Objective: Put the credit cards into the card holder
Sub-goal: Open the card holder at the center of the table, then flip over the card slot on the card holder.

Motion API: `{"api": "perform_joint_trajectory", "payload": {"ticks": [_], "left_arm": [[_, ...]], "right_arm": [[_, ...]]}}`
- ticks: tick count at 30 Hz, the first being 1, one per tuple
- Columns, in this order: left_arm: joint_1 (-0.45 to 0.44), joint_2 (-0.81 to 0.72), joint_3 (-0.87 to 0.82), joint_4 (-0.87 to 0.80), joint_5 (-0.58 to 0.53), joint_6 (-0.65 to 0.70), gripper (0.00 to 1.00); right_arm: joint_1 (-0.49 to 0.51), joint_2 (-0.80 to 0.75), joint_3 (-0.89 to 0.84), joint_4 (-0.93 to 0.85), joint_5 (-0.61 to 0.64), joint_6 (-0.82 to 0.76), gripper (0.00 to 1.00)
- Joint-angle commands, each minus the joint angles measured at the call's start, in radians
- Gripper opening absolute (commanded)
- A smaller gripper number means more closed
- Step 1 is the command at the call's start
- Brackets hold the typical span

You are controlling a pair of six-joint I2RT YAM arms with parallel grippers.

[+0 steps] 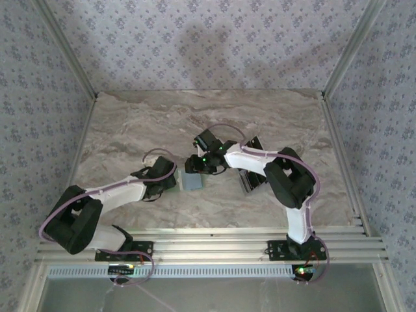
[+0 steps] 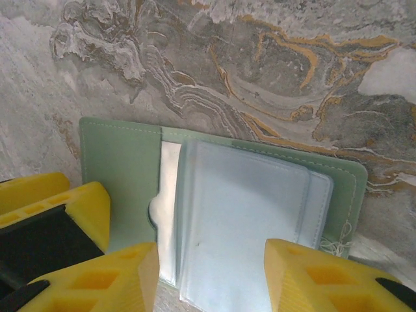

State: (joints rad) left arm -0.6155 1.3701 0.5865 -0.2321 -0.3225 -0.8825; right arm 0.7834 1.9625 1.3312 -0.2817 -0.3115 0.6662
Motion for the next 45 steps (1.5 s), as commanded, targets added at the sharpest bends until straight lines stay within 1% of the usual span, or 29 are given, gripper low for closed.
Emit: {"api": "perform_joint_trajectory", "payload": {"ticks": [1, 19, 21, 29, 36, 40, 45], "left_arm": [[-0.007, 0.004, -0.004, 0.013, -0.027, 0.007, 0.63], [-0.006, 0.022, -0.024, 0.038, -0.03, 0.008, 0.61], [-0.006, 0.027, -0.024, 0.042, -0.029, 0.008, 0.6], [-0.007, 0.03, -0.034, 0.064, -0.022, 0.007, 0.6], [-0.007, 0.025, -0.037, 0.079, -0.016, 0.011, 0.6], [0.001, -0.006, -0.037, 0.07, -0.027, 0.022, 0.61], [0.027, -0.084, -0.052, 0.047, -0.034, 0.021, 0.63]], "right_arm": [[-0.009, 0.026, -0.018, 0.0, -0.011, 0.006, 0.48], [-0.007, 0.049, -0.049, 0.003, -0.006, 0.016, 0.5], [-0.006, 0.053, -0.05, 0.011, -0.016, 0.018, 0.5], [-0.006, 0.055, -0.061, 0.111, -0.123, 0.042, 0.47], [-0.012, 0.055, -0.063, 0.171, -0.181, 0.084, 0.46], [-0.01, 0.05, -0.058, 0.184, -0.196, 0.102, 0.46], [-0.006, 0.046, -0.046, 0.181, -0.199, 0.11, 0.46]]}}
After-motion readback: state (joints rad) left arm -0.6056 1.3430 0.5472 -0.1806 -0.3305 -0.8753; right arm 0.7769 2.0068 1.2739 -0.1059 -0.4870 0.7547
